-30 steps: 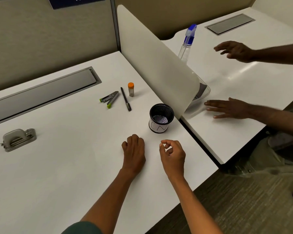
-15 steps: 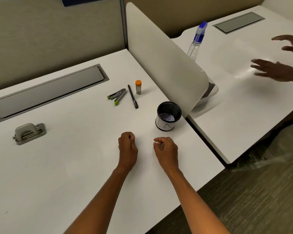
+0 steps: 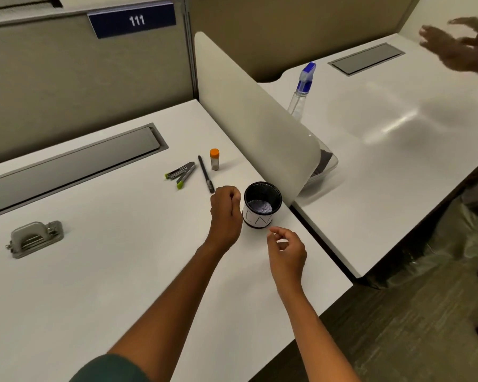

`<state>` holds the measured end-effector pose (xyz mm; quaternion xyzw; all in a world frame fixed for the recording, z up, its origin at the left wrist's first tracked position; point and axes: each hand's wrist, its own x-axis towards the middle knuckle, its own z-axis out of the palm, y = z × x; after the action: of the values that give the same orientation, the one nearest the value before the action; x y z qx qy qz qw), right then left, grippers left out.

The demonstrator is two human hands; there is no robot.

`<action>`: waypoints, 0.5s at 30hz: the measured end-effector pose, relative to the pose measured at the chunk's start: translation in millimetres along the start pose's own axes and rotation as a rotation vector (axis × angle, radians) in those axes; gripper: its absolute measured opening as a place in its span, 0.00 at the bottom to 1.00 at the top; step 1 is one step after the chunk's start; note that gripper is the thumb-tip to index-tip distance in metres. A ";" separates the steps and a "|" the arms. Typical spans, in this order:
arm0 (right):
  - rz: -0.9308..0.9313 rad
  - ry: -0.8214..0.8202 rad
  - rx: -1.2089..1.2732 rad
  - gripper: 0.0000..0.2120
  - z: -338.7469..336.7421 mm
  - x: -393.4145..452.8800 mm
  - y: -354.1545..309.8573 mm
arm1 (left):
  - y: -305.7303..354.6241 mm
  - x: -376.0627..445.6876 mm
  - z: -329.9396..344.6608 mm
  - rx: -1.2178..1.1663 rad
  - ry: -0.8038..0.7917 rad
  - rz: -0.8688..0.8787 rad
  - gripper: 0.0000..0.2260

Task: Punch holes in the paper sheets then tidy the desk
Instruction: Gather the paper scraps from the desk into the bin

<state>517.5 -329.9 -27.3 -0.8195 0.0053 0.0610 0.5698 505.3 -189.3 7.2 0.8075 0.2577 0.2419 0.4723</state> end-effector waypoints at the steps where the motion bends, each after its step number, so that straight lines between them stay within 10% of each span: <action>1: -0.002 0.007 0.007 0.07 -3.7 2.5 -1.3 | 5.6 6.0 5.3 0.026 -0.010 0.034 0.08; 8: 0.043 0.058 0.056 0.06 -28.8 18.0 -0.1 | 10.0 37.1 28.6 0.460 -0.138 0.133 0.04; 15: 0.073 0.079 0.102 0.06 -33.4 27.7 3.4 | 1.9 43.0 26.5 0.362 -0.126 0.170 0.07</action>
<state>547.8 -360.6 -21.9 -0.7904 0.0607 0.0490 0.6076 554.8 -179.3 3.6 0.9114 0.1978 0.1800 0.3127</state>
